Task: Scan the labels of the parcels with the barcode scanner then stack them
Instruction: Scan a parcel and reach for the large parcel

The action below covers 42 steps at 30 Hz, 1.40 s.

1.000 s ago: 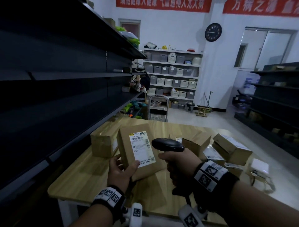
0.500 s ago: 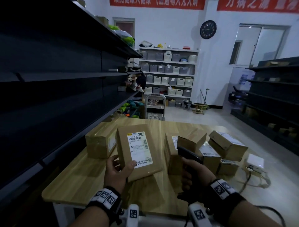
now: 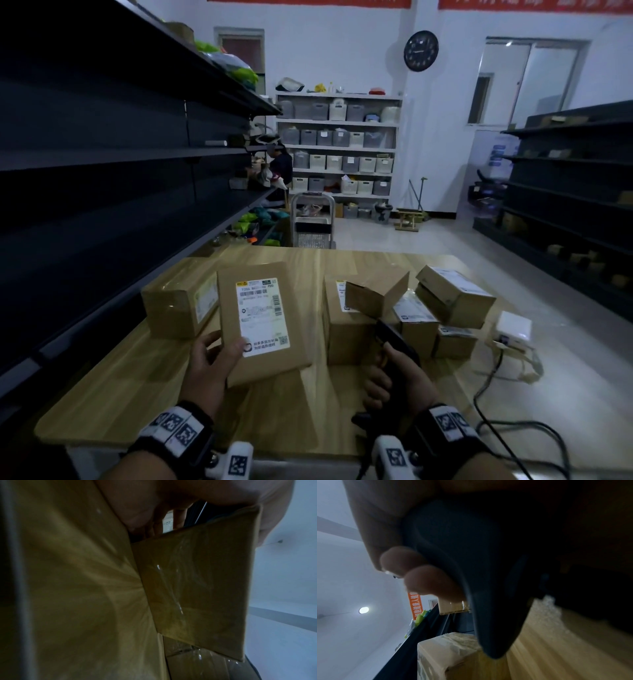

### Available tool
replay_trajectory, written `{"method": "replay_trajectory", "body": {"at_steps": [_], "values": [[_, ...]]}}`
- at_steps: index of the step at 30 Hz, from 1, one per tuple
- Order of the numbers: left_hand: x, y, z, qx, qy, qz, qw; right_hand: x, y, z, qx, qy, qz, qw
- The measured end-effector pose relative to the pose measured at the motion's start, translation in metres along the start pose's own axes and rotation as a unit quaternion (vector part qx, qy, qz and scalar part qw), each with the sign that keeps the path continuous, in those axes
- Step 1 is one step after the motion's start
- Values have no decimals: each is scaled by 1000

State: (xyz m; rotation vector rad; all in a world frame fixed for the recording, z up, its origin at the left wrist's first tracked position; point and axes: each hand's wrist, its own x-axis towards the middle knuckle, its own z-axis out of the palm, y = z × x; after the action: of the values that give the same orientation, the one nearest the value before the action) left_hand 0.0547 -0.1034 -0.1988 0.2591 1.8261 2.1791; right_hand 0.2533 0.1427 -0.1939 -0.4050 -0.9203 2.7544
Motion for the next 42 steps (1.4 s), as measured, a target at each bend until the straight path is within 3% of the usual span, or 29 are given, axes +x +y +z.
{"method": "replay_trajectory", "body": {"at_steps": [3,5,10,14,17,23,29,42], "values": [[4,13,6,-49,-27,-51,997,3,0,-5,1,15,2,1000],[8,30,16,-117,-80,-79,987,4,0,-6,3,14,2,1000],[21,94,83,-155,-166,-62,972,1,-9,-12,11,13,14,1000],[35,142,129,-111,-184,-90,973,6,0,-13,-24,17,56,998],[36,164,171,-38,-174,-74,981,9,-1,-17,-11,13,52,998],[49,160,233,108,-169,-50,978,9,-4,-23,-26,-18,67,997],[68,144,238,159,-144,-44,976,12,-4,-30,-46,-37,62,996],[54,145,233,180,-179,-38,967,4,-2,-21,-52,-28,35,998]]}}
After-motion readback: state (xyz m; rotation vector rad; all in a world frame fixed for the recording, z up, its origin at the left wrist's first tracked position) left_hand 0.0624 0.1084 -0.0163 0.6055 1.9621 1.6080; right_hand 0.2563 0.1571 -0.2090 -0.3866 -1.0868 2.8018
